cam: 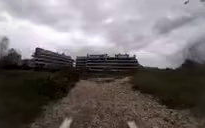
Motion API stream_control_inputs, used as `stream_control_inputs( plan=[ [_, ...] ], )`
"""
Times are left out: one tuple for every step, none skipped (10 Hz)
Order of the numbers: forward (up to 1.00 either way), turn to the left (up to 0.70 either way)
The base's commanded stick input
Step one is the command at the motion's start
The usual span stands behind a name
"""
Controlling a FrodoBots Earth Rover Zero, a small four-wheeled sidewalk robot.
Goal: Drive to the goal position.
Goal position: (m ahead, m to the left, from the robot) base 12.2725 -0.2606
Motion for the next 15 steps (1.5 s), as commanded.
stream_control_inputs(
  plan=[
    [0.70, 0.00],
    [0.70, 0.00],
    [0.70, 0.00],
    [0.70, 0.00],
    [0.70, 0.00],
    [0.70, 0.00],
    [0.70, 0.00],
    [0.70, 0.00],
    [0.70, 0.00],
    [0.70, 0.00],
    [0.70, 0.00],
    [0.70, 0.00],
    [0.70, 0.00],
    [0.70, 0.00],
    [0.70, 0.00]
  ],
)
